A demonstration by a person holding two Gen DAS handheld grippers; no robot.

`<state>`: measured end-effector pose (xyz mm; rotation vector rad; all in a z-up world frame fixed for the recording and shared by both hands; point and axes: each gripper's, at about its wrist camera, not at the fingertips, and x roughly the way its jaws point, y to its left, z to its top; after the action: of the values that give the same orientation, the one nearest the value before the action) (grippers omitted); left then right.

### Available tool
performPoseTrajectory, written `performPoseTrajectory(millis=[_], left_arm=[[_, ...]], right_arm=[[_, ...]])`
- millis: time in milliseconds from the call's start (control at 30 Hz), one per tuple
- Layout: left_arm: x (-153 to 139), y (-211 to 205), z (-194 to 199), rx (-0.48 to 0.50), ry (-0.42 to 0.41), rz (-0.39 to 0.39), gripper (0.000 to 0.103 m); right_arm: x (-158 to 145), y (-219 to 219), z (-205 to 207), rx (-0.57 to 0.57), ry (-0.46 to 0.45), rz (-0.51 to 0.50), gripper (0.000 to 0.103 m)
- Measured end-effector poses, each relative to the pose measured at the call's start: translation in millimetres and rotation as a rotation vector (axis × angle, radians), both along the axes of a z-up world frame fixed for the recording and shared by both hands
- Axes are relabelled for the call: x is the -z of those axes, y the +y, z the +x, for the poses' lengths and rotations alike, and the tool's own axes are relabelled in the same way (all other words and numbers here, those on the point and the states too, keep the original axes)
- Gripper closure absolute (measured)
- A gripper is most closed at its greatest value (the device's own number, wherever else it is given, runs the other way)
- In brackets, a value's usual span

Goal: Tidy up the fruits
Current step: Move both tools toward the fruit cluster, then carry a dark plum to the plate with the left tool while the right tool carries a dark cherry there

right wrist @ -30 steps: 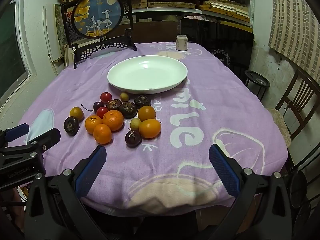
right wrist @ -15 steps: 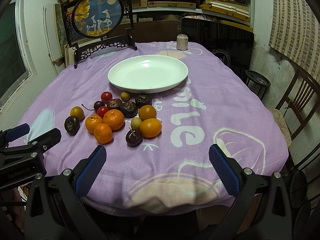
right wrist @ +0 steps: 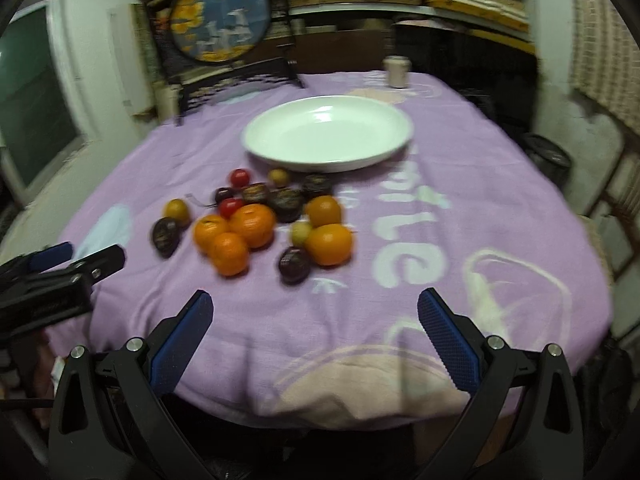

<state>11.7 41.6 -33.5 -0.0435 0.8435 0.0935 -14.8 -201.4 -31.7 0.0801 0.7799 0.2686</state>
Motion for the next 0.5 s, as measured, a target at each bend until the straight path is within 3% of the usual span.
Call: performPoseTrajectory(millis=[67, 167, 367, 500], left_arm=[[6, 10, 2, -0.023, 0.016, -0.008, 0.002], [10, 17, 3, -0.035, 0.031, -0.01, 0.002], [21, 30, 11, -0.059, 0.064, -0.025, 0.002], [24, 33, 17, -0.066, 0.079, -0.034, 0.002]], right_arm=[[6, 3, 8, -0.032, 0.023, 0.025, 0.043], [21, 11, 27, -0.067, 0.086, 0.032, 0.044], [39, 20, 53, -0.054, 0.112, -0.009, 0.052], [46, 23, 69, -0.055, 0.097, -0.037, 0.071]])
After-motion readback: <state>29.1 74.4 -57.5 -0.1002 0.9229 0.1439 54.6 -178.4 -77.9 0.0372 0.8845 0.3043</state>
